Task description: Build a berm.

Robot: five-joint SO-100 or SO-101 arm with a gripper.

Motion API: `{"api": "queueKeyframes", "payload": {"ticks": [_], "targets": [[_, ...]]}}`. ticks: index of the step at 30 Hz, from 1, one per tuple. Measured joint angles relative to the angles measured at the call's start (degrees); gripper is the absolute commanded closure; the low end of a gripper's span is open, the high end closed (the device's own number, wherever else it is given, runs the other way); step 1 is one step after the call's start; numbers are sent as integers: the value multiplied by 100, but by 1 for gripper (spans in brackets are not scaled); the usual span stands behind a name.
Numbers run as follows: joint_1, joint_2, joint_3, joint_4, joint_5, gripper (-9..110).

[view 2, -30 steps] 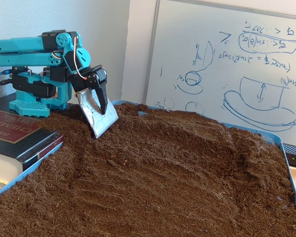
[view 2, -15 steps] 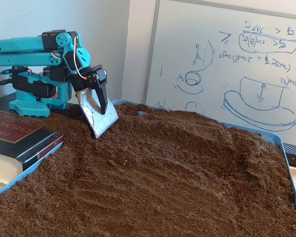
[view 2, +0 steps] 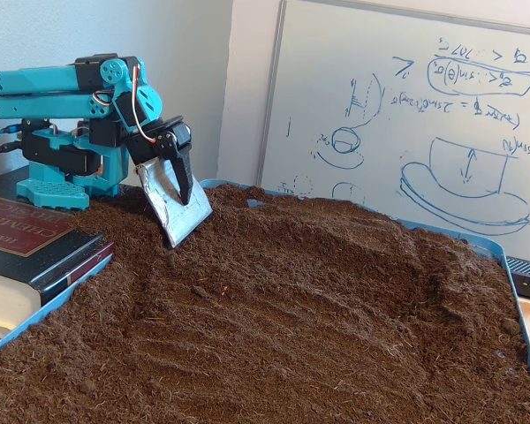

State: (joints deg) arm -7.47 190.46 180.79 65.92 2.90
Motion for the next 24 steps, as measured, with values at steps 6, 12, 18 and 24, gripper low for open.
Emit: {"api": "queueKeyframes", "payload": {"ticks": [6,12,18,24], "targets": [[0,0,0,0,0,101],[0,0,0,0,0,101],[0,-18,0,0,0,101],[0,-1063,-158,-308,0,101]]}}
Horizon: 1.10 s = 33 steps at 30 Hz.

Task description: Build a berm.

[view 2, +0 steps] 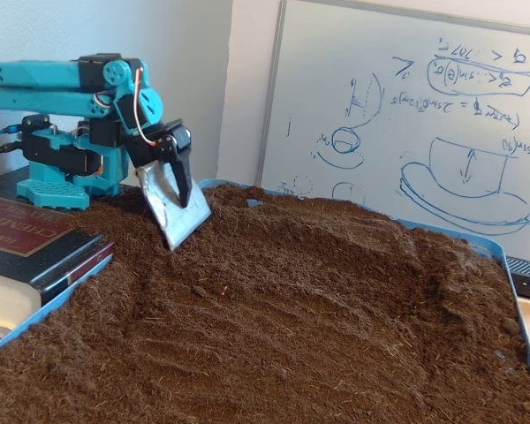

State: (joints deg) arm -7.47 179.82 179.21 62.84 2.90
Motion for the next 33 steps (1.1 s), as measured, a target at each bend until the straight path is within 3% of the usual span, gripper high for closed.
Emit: {"api": "queueKeyframes", "payload": {"ticks": [23,33], "targets": [[-9,-8227,-3850,-1811,9,101],[-9,-10204,-6021,-1907,18,101]]}}
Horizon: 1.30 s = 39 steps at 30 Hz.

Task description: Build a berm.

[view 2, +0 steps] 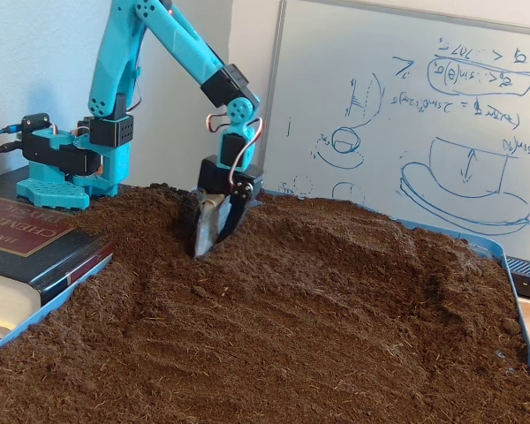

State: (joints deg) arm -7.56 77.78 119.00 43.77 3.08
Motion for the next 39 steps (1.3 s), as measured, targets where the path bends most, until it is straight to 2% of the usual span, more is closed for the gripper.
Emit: {"api": "queueKeyframes", "payload": {"ticks": [9,18,26,30,34,39], "targets": [[-9,-193,-1775,-272,0,101],[-9,255,-1960,-176,0,101],[-9,2997,-791,1846,0,101],[-132,3542,123,2654,0,101],[-844,3437,1116,2320,0,101],[-1617,2391,1723,809,0,101]]}}
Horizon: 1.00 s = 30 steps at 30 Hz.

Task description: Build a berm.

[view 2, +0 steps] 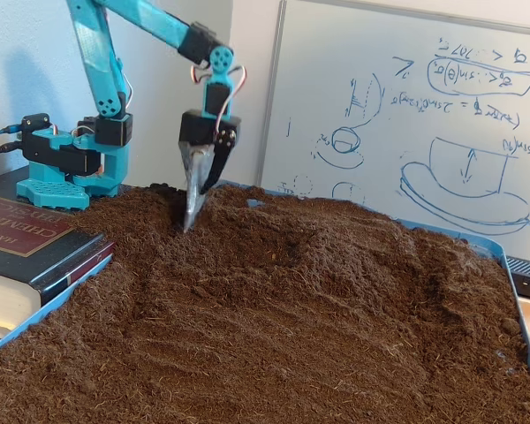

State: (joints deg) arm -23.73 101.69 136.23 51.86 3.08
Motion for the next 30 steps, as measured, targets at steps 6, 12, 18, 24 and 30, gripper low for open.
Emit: {"api": "queueKeyframes", "payload": {"ticks": [6,12,18,24,30], "targets": [[-211,-1204,-35,-1951,439,101],[-237,-1547,-387,-2329,1301,101],[62,-1608,-1644,-2487,1995,101],[571,-1608,-2496,-2654,2153,101],[879,-1292,-2558,-2584,2197,101]]}}
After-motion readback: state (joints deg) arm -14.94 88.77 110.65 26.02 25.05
